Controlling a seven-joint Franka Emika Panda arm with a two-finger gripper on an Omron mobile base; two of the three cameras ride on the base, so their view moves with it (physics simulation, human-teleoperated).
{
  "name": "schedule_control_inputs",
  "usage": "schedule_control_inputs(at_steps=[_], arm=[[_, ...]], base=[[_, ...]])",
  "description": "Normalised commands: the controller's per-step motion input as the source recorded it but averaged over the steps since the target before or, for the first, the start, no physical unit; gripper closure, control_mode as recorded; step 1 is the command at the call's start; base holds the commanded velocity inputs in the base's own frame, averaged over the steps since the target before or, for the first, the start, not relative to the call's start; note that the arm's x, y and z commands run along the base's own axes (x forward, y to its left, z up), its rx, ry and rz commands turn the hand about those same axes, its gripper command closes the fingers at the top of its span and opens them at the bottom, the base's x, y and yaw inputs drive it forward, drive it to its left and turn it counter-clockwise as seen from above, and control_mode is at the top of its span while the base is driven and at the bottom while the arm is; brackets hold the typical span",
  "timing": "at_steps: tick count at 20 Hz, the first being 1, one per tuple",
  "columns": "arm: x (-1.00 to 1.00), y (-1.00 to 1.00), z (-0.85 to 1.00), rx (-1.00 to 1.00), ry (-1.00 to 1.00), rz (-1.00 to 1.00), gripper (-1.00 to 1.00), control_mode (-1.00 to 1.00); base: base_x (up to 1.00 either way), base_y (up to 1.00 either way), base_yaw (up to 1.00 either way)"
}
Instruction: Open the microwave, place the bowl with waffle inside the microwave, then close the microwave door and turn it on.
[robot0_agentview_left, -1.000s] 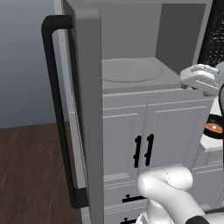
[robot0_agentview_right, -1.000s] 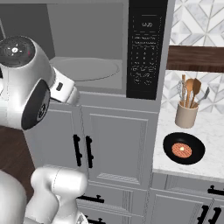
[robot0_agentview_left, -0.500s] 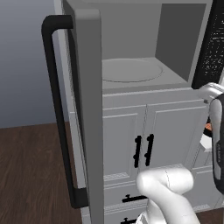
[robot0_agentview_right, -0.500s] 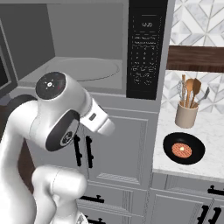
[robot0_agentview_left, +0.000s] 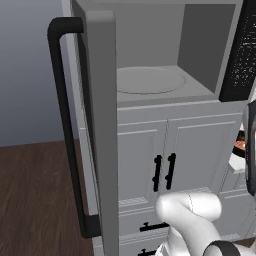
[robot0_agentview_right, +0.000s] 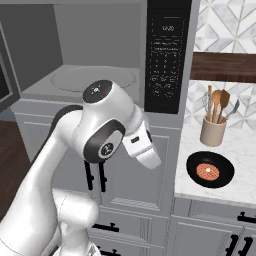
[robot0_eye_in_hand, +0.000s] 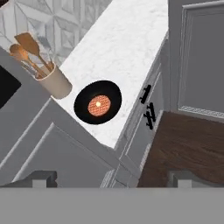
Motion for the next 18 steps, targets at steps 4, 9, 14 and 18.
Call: schedule_control_inputs(at_steps=[4,9,14,18], arm=[[-0.01,-1.00,0.00,0.32,-0.03,-0.35,-1.00,-1.00],[-0.08,-0.82,-0.20,0.35,-0.23,-0.22,-1.00,-1.00],[0.02,-0.60,-0.35,0.35,-0.20,-0.12,-1.00,-1.00],[0.46,-0.20,-0.47,0.18,0.00,-0.09,-1.00,-1.00]], base=[[0.00,0.00,0.00],[0.00,0.00,0.00],[0.00,0.00,0.00],[0.00,0.00,0.00]])
